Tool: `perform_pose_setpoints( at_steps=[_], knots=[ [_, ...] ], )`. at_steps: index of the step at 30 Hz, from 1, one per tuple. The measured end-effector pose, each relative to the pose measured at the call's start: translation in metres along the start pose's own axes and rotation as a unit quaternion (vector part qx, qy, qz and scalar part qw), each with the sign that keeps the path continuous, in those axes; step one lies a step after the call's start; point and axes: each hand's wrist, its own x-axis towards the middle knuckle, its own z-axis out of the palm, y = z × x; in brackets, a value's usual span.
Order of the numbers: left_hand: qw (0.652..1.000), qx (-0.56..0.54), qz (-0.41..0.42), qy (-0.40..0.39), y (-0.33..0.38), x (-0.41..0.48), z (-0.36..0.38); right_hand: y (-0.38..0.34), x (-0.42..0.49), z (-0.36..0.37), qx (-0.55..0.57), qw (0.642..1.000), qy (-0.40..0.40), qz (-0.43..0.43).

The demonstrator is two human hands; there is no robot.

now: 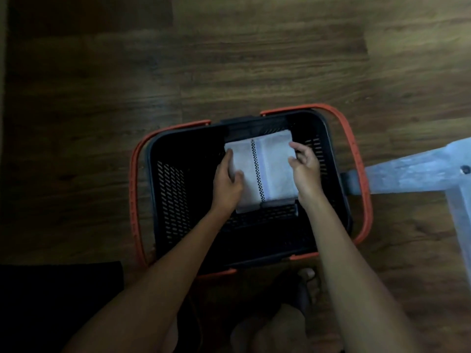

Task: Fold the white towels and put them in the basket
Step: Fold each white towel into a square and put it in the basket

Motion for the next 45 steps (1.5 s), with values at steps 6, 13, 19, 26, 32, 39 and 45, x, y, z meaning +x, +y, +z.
perform_pose_setpoints(
  at_steps=[6, 13, 19, 26, 32, 39, 45],
  knots=[
    [1.0, 0.028, 0.004, -0.012, -0.004, 0.008, -0.001, -0.001, -0.005, -0.001, -0.095, 0.993, -0.027, -0.06],
    [0.995, 0.095, 0.039, -0.005, -0.002, 0.003, -0.008, -0.004, -0.012, -0.003, -0.268, 0.952, -0.028, -0.147],
    [0.911, 0.354, 0.213, 0.014, -0.004, 0.0, -0.004, -0.001, -0.01, 0.009, -0.531, 0.792, 0.026, -0.3],
    [0.858, 0.476, 0.183, -0.054, -0.024, 0.012, 0.008, 0.032, 0.009, 0.013, -0.616, 0.739, 0.015, -0.274],
    [0.847, 0.493, 0.165, -0.114, -0.009, 0.017, -0.003, 0.017, 0.004, 0.014, -0.63, 0.742, -0.011, -0.231],
    [0.831, 0.504, 0.228, -0.066, 0.067, 0.0, -0.055, -0.065, -0.049, -0.004, -0.626, 0.748, -0.01, -0.222],
    [0.814, 0.485, 0.314, -0.061, 0.196, -0.04, -0.097, -0.162, -0.127, -0.049, -0.538, 0.808, 0.062, -0.231]
  ],
)
